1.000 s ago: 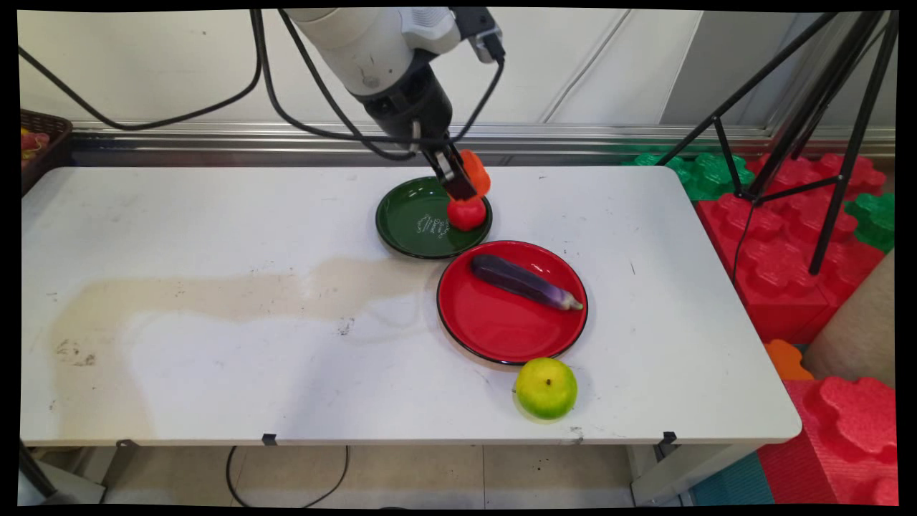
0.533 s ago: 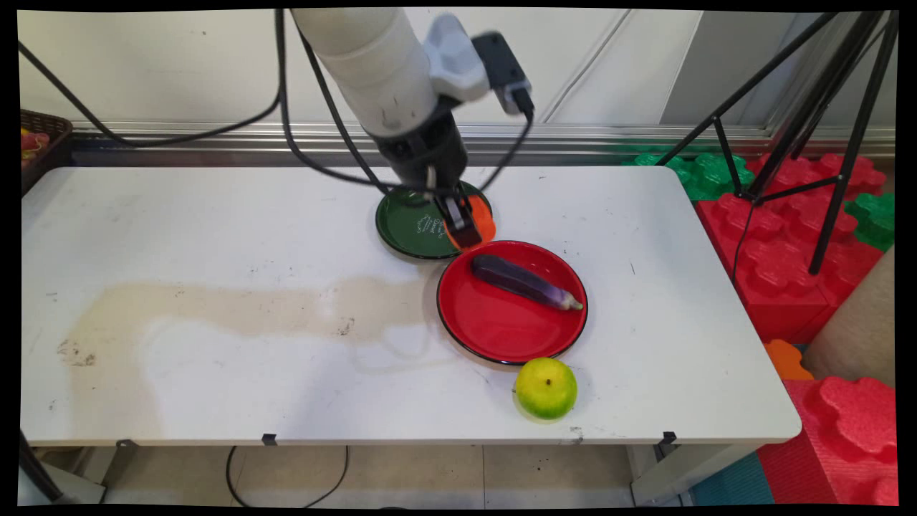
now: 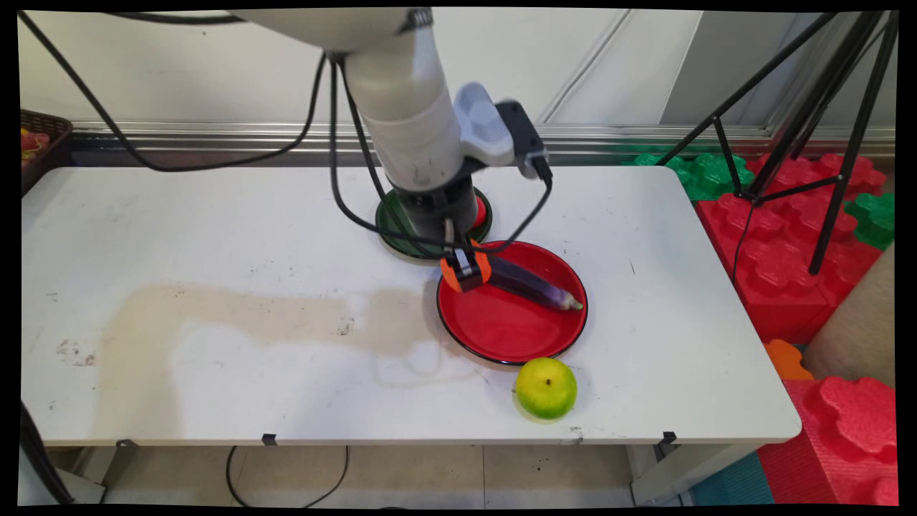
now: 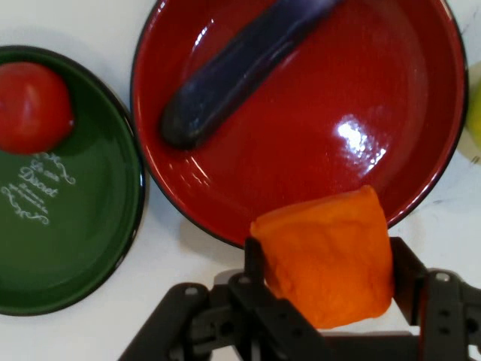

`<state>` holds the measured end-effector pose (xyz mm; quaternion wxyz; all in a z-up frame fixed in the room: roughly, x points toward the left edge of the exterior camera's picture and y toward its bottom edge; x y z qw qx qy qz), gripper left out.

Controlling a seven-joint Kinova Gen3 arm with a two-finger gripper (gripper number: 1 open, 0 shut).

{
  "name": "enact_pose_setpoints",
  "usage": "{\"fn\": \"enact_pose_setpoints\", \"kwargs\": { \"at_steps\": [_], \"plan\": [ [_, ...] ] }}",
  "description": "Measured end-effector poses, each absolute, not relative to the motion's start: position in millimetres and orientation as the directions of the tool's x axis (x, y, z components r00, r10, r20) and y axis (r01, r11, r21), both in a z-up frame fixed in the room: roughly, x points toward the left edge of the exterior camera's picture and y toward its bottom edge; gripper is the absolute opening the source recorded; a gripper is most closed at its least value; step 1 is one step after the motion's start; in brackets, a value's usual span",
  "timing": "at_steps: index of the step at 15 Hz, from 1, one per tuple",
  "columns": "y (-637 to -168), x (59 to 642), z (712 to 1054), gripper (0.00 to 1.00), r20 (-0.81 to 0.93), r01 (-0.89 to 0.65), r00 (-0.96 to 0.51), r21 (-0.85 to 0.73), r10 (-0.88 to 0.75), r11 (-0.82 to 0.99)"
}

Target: Place the picked object on the red plate

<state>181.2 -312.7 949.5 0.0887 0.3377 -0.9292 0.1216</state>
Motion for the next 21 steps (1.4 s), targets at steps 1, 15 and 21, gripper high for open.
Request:
{"fn": "enact_pose_setpoints", "kwargs": {
  "at_steps": [1,15,21],
  "plan": [
    [-313.7,179.6,944.9,0.00,0.238,-0.650,-0.756,-0.167,-0.609,0.742],
    [-344.5,159.1,861.6,0.00,0.164,-0.624,-0.781,-0.159,-0.603,0.765],
    [-358.1,153.7,832.3,0.00,0.170,-0.587,-0.808,-0.156,-0.564,0.794]
  ]
}}
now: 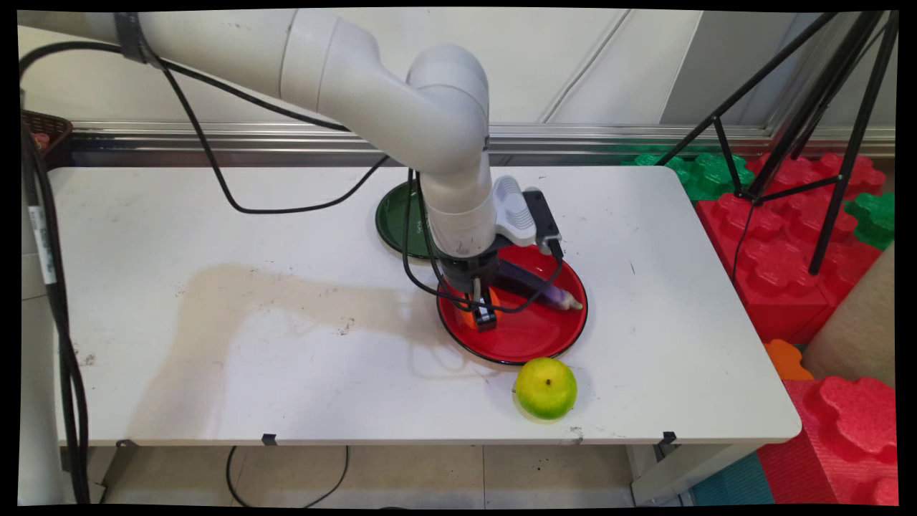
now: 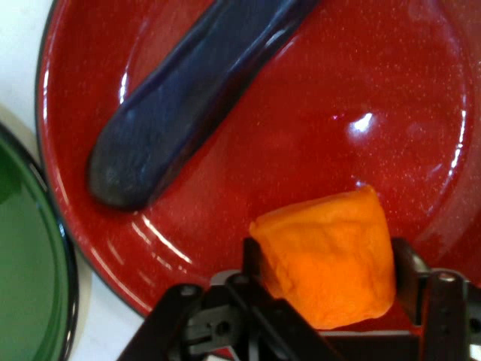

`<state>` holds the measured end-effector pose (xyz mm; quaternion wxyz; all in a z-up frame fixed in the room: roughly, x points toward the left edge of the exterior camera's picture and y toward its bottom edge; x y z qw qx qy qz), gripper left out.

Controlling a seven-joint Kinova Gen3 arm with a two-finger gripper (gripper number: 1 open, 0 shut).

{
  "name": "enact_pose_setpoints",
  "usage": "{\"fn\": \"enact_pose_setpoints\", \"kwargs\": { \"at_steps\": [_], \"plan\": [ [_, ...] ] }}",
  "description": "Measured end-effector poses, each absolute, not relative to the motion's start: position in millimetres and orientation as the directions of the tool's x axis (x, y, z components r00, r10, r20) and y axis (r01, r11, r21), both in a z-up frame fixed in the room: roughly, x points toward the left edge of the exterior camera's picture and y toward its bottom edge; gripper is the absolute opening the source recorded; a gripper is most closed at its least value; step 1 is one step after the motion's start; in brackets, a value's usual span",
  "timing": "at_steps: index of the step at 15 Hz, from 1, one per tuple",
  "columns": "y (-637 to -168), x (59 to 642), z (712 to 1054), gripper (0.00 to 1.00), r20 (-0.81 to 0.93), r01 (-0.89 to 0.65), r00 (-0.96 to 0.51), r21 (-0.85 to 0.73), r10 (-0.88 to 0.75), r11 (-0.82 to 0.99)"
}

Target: Place the picked object on the red plate

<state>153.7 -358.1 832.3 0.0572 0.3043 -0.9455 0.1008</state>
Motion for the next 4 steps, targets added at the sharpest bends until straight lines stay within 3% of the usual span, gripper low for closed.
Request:
{"fn": "enact_pose_setpoints", "kwargs": {
  "at_steps": [1,2,4],
  "plan": [
    [-359.5,153.6,828.4,0.00,0.172,-0.580,-0.813,-0.156,-0.556,0.800],
    [-360.6,153.8,825.1,1.00,0.175,-0.571,-0.819,-0.156,-0.547,0.806],
    [-362.2,154.6,821.6,1.00,0.184,-0.557,-0.828,-0.158,-0.530,0.815]
  ]
}}
